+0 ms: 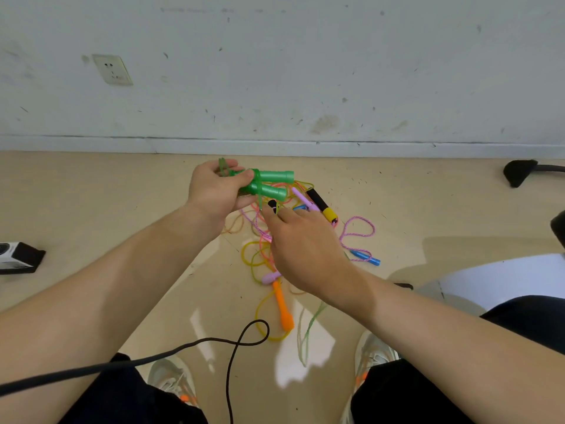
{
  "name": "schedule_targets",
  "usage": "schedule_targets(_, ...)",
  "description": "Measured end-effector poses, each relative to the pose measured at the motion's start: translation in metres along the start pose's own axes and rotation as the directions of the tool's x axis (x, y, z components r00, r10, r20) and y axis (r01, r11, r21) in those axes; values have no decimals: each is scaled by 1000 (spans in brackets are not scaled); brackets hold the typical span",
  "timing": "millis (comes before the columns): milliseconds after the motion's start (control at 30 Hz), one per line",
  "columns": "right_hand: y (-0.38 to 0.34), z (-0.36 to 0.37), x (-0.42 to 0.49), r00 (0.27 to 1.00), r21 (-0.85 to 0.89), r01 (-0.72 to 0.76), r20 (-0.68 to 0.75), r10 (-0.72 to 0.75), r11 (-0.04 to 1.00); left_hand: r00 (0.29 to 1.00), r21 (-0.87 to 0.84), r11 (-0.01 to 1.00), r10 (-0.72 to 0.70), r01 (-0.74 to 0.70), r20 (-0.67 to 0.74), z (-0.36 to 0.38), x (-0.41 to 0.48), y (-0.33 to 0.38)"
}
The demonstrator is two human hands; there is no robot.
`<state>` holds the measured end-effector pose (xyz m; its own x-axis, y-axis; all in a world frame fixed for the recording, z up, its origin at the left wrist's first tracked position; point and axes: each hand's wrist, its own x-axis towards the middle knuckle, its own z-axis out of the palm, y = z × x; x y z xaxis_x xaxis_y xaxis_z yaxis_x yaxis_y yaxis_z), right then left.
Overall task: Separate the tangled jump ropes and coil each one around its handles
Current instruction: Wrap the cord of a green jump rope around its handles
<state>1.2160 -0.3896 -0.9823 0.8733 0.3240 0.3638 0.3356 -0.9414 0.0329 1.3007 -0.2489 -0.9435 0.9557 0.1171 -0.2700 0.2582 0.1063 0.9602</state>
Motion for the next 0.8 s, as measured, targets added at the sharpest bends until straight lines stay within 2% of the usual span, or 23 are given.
schedule_targets(67,-1,3,-2,1000,-53,8,-25,-9,999,995,-73,993,-97,98,16,-2,2,1)
schedule_targets(167,-5,2,-5,998,-70,-1,55,5,998,987,-89,983,-156,159,38,-4,3,2)
schedule_targets(433,-15,1,-8,986,-115,36,169,-16,993,992,-40,991,-124,124,-6,1,-4,2)
schedule_targets(467,-18,-2,-7,981,-57,14,195,-2,998,993,-29,992,-120,119,-11,1,-4,2)
schedule_targets(533,-18,-7,-3,953,242,-154,293,79,958,993,-16,993,-117,117,7,1,-4,3)
schedule_targets(567,-15,-11,0,915,406,-302,376,144,863,993,-17,993,-118,119,30,2,-4,4)
schedule_targets(600,-11,-12,4,854,539,-460,486,184,706,991,-25,992,-119,120,60,2,-5,6)
schedule_targets(667,-1,-12,11,770,704,-635,613,179,318,985,-42,993,-105,112,135,2,-7,11)
schedule_targets(700,5,-12,13,762,740,-647,629,150,185,980,-48,993,-95,105,175,2,-9,13)
schedule_targets(733,11,-12,15,772,767,-635,625,113,98,973,-52,994,-83,96,214,3,-11,16)
schedule_targets(800,21,-12,18,796,797,-603,604,41,-22,957,-57,995,-61,80,282,3,-15,19)
